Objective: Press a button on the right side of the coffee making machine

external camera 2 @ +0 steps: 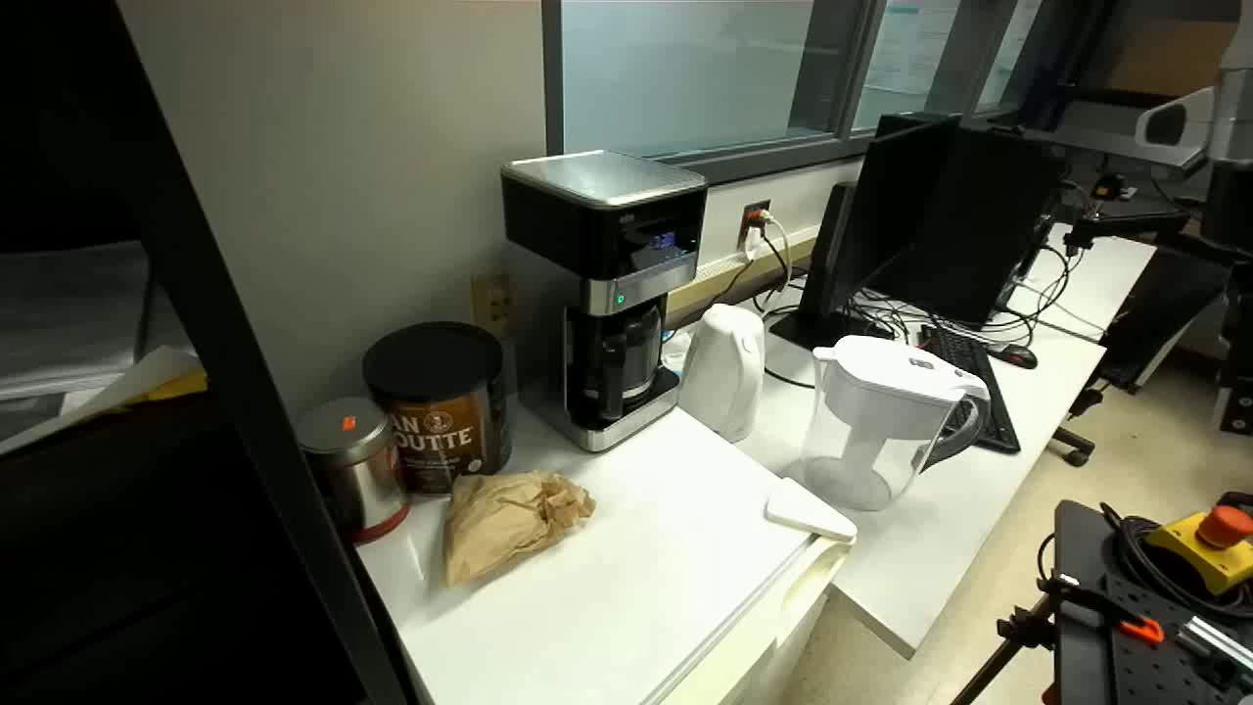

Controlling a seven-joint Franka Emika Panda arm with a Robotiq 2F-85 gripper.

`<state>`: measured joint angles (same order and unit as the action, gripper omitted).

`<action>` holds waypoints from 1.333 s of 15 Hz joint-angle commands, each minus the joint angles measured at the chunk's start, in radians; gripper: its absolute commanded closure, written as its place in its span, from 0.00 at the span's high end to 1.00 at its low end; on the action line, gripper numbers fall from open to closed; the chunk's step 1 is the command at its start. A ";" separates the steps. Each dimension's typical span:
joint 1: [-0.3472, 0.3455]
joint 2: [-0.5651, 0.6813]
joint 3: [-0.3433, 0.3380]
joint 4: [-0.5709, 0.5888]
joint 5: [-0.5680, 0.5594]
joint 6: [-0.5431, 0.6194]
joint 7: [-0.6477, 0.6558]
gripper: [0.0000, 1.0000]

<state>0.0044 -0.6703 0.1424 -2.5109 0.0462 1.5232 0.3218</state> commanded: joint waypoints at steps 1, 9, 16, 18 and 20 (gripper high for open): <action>0.000 0.000 0.000 0.001 0.000 -0.001 0.000 1.00; 0.000 0.000 0.000 0.001 0.000 -0.001 0.000 1.00; -0.001 0.005 -0.001 0.004 -0.008 0.004 -0.007 1.00; -0.004 0.009 0.003 0.004 -0.034 0.020 -0.011 1.00; -0.005 0.015 0.004 0.008 -0.067 0.035 -0.019 1.00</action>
<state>0.0043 -0.6672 0.1424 -2.5109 0.0207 1.5337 0.3195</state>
